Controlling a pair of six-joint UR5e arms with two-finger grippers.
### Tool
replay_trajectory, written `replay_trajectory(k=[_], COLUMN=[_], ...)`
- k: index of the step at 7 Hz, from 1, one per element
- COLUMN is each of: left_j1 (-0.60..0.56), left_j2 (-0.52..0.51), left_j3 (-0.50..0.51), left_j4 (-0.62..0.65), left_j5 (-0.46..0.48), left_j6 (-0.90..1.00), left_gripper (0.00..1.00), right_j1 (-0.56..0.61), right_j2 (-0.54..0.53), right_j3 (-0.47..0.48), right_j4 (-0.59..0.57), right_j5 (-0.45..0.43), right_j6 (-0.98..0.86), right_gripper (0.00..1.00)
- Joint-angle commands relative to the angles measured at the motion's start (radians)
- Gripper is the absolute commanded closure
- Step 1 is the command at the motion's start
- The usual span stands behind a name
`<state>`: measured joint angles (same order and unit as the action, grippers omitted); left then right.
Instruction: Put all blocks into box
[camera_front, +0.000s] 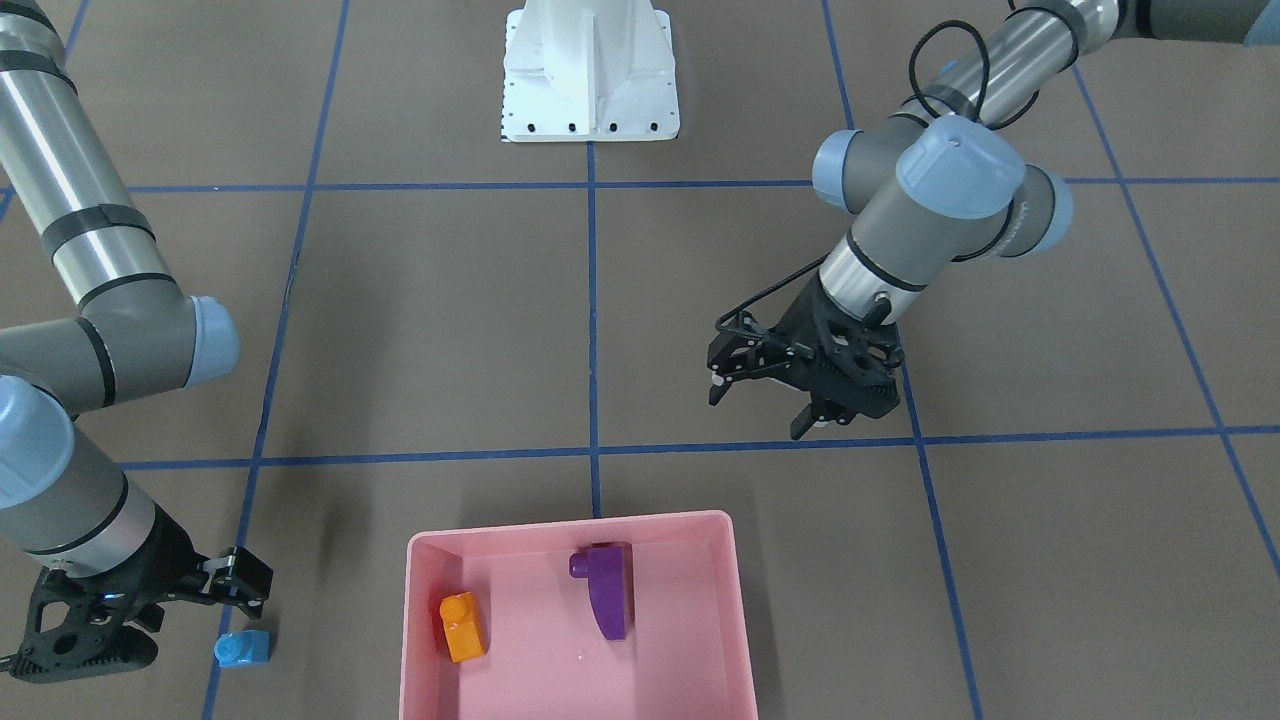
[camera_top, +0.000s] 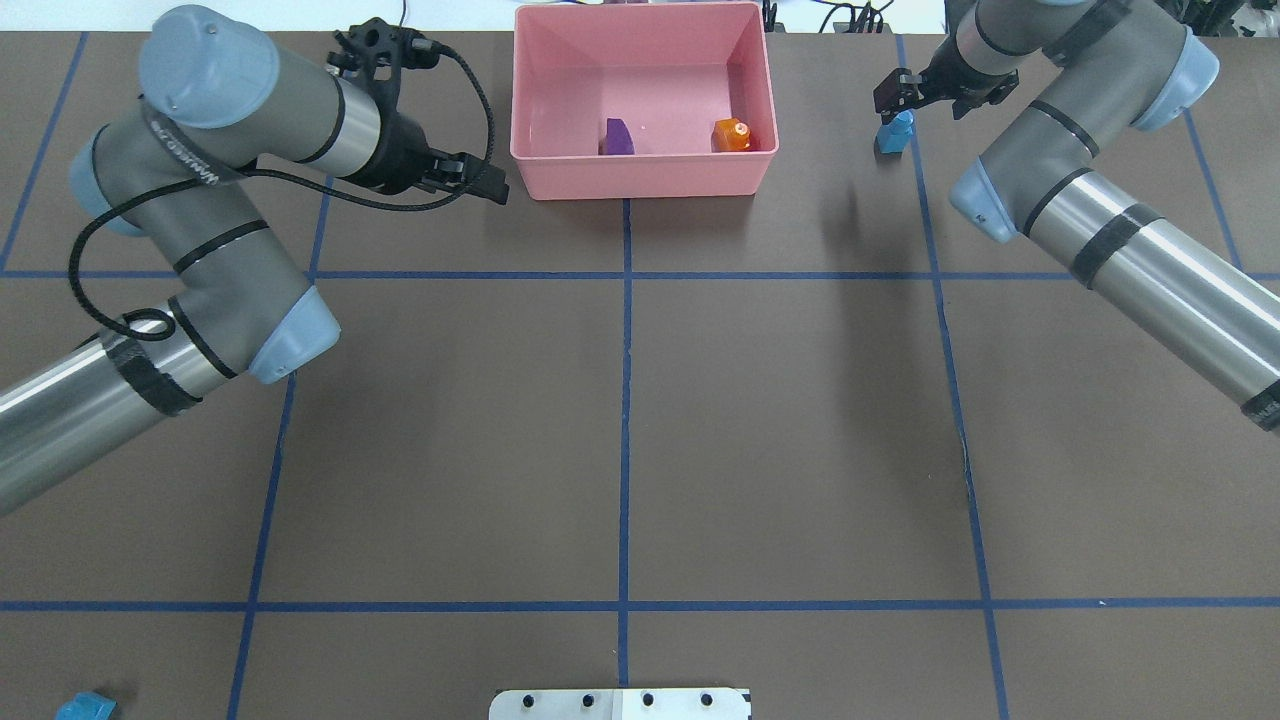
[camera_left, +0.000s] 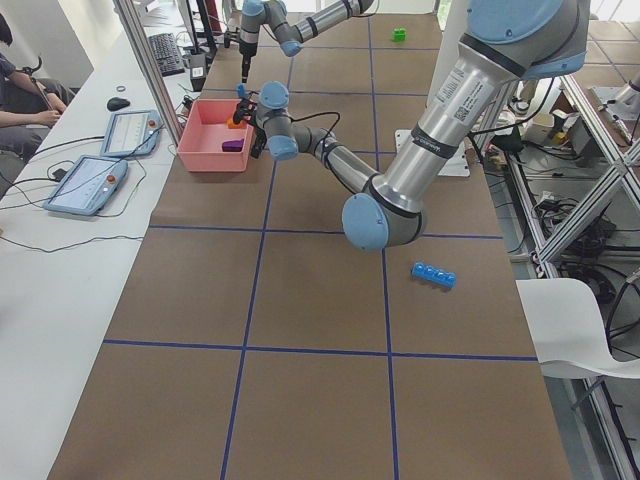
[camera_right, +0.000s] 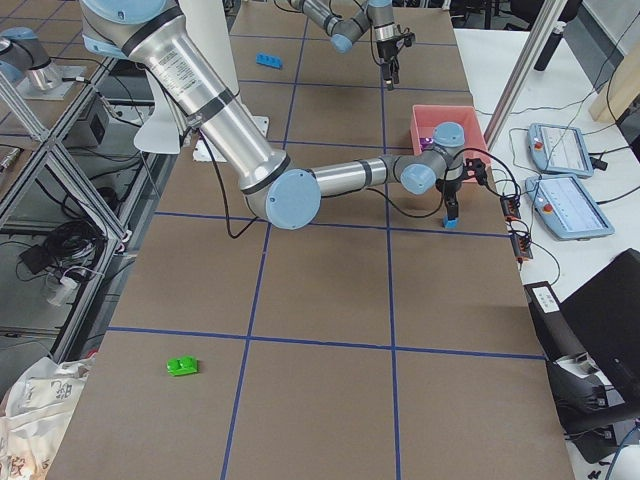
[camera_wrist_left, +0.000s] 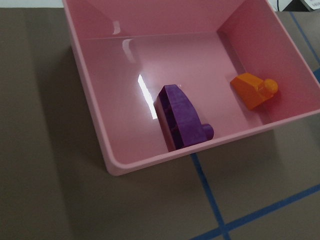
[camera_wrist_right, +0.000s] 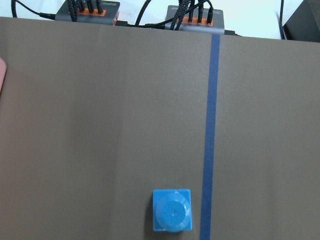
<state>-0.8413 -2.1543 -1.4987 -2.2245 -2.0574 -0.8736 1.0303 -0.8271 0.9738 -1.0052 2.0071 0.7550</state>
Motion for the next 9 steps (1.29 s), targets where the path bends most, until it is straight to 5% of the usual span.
replay_trajectory(k=[1,3,4,8,9], left_j1=[-0.013,-0.013,-0.012,-0.010,-0.010], left_j2=[0.057,0.060,0.059,0.062,0.063], left_j3=[-0.034,-0.038,-0.037,-0.037,-0.037], left_j4=[0.000,0.000,0.000,0.000,0.000], left_j5=[-0.032,-0.030,-0.030,-0.024,-0.024], left_j6=[0.051,0.051,0.051,0.048,0.048], left_gripper=[0.00,0.00,0.00,0.00,0.00], right_j1=[-0.013,-0.062,-0.074,-0.072,-0.058], right_j2=[0.046,0.054,0.054,0.052,0.057], right_j3=[-0.137,-0.156,-0.156,-0.153,-0.132], right_j4=[0.107,0.129,0.131,0.129,0.131], right_j5=[-0.051,-0.121,-0.139,-0.139,-0.139], right_j6=[0.027,0.084,0.086,0.081,0.081], right_gripper=[0.02,0.02,0.12,1.00,1.00])
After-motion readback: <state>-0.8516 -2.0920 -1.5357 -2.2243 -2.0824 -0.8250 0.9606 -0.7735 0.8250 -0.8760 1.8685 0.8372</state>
